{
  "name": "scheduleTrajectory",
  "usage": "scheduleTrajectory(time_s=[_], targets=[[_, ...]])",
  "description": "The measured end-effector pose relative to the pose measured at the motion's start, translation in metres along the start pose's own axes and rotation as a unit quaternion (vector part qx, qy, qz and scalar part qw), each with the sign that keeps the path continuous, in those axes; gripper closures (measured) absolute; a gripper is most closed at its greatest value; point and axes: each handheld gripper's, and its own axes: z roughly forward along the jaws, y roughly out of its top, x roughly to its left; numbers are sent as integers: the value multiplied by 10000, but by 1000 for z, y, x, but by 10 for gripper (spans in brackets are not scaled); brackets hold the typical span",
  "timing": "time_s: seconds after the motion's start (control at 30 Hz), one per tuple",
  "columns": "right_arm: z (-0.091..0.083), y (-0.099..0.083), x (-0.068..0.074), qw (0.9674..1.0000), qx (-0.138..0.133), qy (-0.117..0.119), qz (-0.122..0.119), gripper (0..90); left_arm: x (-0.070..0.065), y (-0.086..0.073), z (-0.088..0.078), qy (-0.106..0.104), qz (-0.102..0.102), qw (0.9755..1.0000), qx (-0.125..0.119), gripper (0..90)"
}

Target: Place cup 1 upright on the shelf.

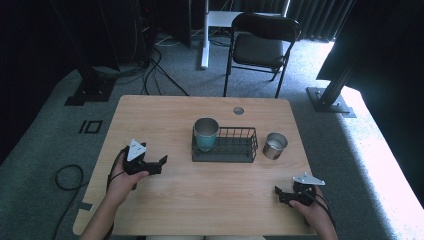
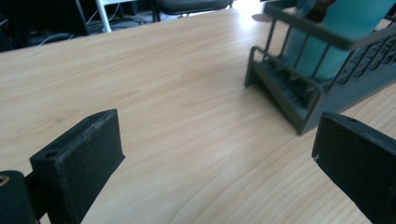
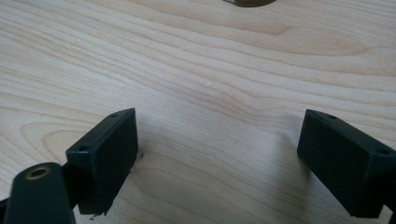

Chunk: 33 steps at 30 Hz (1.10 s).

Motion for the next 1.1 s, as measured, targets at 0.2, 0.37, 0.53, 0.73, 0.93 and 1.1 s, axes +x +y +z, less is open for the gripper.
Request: scheduleTrajectory(time_s=[0.2, 0.37, 0.53, 0.73, 0.93, 1.1], targets=[[0, 0, 0, 10000, 0, -1, 2, 121, 11, -14, -12, 97, -100, 9998, 136, 25], [0, 0, 0, 10000, 0, 0, 0, 120, 18, -26, -20, 168, -125, 9994, 278, 25], [0, 0, 0, 10000, 0, -1, 1, 120, 23, -37, -26, 229, -234, 9985, 449, 25], [0, 0, 0, 10000, -1, 0, -1, 120, 30, -52, -34, 378, -350, 9965, 659, 24], [0, 0, 0, 10000, 0, -2, -12, 120, 37, -65, -43, 479, -504, 9932, 930, 25], [0, 0, 0, 10000, -1, 0, -16, 120, 42, -73, -50, 665, -670, 9895, 1099, 25]])
